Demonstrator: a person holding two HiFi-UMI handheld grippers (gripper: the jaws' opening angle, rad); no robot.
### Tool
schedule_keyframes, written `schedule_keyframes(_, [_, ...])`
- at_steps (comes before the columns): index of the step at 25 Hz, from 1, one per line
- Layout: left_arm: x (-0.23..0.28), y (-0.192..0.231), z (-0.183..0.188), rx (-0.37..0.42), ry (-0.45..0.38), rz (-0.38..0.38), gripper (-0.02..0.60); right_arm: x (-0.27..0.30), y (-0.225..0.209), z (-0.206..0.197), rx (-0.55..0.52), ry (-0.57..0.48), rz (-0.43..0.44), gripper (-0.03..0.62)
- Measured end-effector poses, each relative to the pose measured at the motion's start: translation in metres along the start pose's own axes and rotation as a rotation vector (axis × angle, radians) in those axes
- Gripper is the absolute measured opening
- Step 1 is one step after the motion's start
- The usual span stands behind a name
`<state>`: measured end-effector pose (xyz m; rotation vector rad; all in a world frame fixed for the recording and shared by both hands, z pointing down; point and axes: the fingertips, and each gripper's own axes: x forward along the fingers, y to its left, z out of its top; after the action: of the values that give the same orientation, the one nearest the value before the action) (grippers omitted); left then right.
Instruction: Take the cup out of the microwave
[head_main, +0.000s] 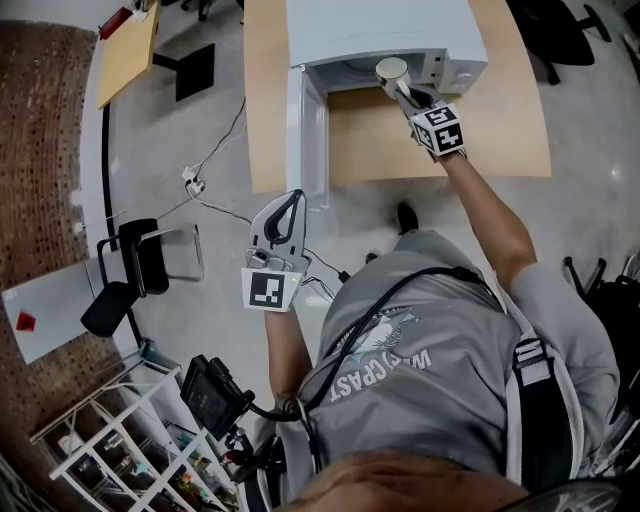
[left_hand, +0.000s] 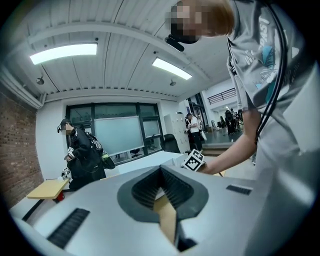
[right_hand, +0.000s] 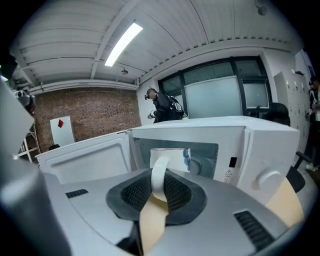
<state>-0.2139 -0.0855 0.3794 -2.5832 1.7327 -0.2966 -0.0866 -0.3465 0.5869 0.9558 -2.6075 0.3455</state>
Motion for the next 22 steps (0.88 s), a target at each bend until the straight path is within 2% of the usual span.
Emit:
schedule_keyframes(4, [-0.028,-0.002,0.004,0.001,-0.036,-0.034,0.043,-0.042,0.029,0.014,0.005,-0.042,-0.016,0.071])
schedule_keyframes(9, [-0.061,0.0,0.011,-0.013,-0.087,-0.067,0.043,-0.092,0.069,0.044,-0.037,-0.113,-0.022,0.071])
schedule_keyframes(14, [-0.081,-0.024,0.013,-0.011,-0.119,-0.095,0.043,-0.147,0.093,0.059,-0.069,-0.175,-0.016,0.071])
schedule_keyframes(19, [-0.078,-0.066,0.024,0.057,-0.125,-0.138,0.043,-0.208,0.092,0.071,-0.093,-0.225,-0.011,0.071])
schedule_keyframes(22, [-0.074,-0.069,0.031,0.081,-0.104,-0.139,0.043,-0.224,0.095,0.09,-0.11,-0.242,0.003,0.071])
